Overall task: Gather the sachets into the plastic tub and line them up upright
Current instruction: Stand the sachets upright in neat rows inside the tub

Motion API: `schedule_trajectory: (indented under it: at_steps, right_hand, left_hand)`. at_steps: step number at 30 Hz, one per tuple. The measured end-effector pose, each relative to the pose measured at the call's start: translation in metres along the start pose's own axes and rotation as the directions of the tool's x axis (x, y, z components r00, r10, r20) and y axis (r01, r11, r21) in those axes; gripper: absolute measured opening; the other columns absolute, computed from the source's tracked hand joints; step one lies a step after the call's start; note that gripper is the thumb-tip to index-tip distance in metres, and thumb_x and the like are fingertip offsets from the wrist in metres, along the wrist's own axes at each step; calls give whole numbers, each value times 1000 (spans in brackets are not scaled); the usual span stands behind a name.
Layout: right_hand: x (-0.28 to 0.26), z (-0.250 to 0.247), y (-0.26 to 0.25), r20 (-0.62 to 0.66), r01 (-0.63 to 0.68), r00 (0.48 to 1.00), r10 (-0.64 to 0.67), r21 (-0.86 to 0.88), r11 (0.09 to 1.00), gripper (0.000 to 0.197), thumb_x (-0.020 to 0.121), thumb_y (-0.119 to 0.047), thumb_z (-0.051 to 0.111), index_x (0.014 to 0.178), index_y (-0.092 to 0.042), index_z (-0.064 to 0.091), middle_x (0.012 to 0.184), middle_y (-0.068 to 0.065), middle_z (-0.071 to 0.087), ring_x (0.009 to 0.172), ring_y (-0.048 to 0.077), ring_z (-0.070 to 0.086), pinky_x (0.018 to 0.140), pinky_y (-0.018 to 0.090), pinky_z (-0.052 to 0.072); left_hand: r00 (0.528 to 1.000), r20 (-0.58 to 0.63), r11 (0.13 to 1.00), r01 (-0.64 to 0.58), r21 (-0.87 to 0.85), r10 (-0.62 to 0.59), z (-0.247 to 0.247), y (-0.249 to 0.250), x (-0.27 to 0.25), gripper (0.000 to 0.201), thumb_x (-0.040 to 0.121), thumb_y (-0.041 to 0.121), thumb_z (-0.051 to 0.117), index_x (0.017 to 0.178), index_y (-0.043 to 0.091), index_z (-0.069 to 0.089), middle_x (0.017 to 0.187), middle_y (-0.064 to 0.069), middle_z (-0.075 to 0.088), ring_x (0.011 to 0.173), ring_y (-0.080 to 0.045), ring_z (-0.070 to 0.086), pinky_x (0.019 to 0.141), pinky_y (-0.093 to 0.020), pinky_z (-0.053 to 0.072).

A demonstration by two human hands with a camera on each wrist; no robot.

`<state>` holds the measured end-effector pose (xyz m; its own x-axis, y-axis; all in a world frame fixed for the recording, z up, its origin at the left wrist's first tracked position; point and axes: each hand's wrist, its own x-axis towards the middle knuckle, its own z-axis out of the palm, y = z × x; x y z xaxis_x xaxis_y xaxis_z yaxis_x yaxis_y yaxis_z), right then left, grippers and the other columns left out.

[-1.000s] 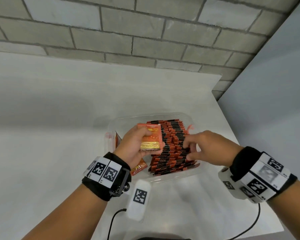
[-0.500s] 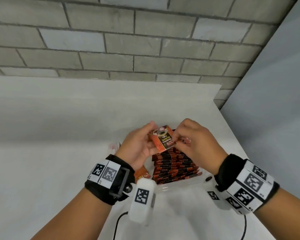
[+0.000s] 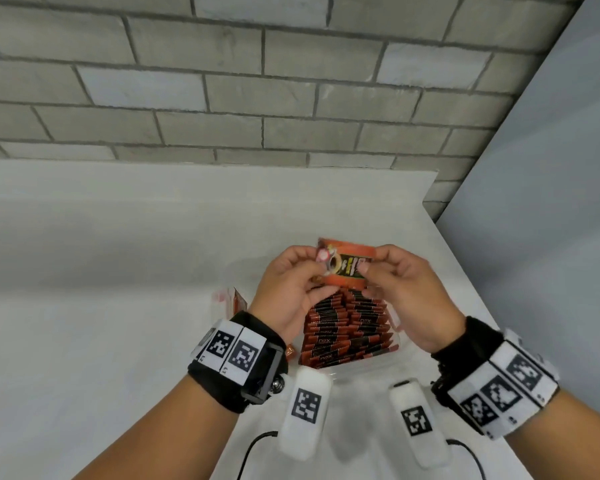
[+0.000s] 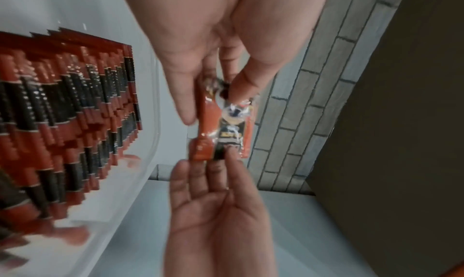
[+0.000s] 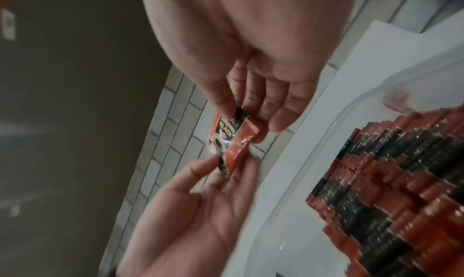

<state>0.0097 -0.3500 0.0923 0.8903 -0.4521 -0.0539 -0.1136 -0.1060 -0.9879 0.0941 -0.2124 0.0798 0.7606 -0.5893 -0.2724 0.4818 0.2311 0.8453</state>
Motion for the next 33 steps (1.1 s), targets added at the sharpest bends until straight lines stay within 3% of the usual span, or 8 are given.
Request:
schedule_trajectory:
  at_steps: [4,7,9,15,22,25,28,33]
  right_hand:
    - [4,-32,-10,95,117,991,-95,-261,958,17,95,-5,52,94,-19,62,91,3,71,76,14,69,74,27,53]
    - [-2,-51,-4,336,263,941,-27,-680,684,22,97,-12,49,96,-31,62,87,-9,69,76,9,67,74,30,52]
    - [-7,-55,2,417,288,902,112,-773,565,22,98,-16,47,96,-33,60,83,-9,68,75,10,64,73,33,51]
    - [-10,-47,12,501,351,817,286,-825,442,19,99,-19,41,102,-29,57,86,-8,62,78,14,58,73,32,48]
    - [-13,-32,25,508,406,788,348,-853,327,27,98,-19,42,109,-24,66,105,-5,60,93,14,55,80,24,45]
    - [-11,-28,23,535,484,789,302,-844,231,27,99,-22,46,113,-25,68,99,-6,46,94,13,49,75,23,40]
    - [-6,-23,18,530,526,784,324,-844,107,24,96,-20,49,108,-27,69,102,-7,60,89,13,57,68,21,40]
    - [-2,-11,12,489,516,792,365,-856,27,18,90,-8,53,92,-22,65,83,-9,51,74,14,48,51,14,19]
  left_hand:
    - [981,-133,974,162,160,-141,-2,-7,-6,19,94,25,55,111,17,56,98,2,63,90,-9,59,80,-36,45]
    - [925,-225,932,340,130,-306,-7,-8,-8,11,95,26,52,93,18,58,87,4,55,81,-9,47,97,-42,35]
    - [890,-231,903,421,86,-393,-6,-8,-10,20,97,23,49,78,19,53,80,2,51,78,-15,46,101,-42,33]
    - [844,-153,855,519,-15,-515,-4,-12,-12,18,97,25,49,81,17,47,87,-7,52,90,-30,56,93,-47,43]
    - [850,-185,864,504,12,-493,0,-8,-13,23,98,21,47,76,17,47,76,-2,49,66,-16,45,69,-37,44]
    - [847,-196,861,508,19,-495,-1,-8,-14,23,98,21,47,76,18,47,76,-1,48,65,-14,43,67,-36,43]
    - [849,-199,864,504,24,-489,0,-7,-14,21,99,21,46,78,19,48,76,0,48,64,-12,42,63,-34,42]
    - [848,-213,865,501,30,-485,3,-6,-13,19,99,21,47,80,20,49,78,1,48,66,-11,41,62,-32,41]
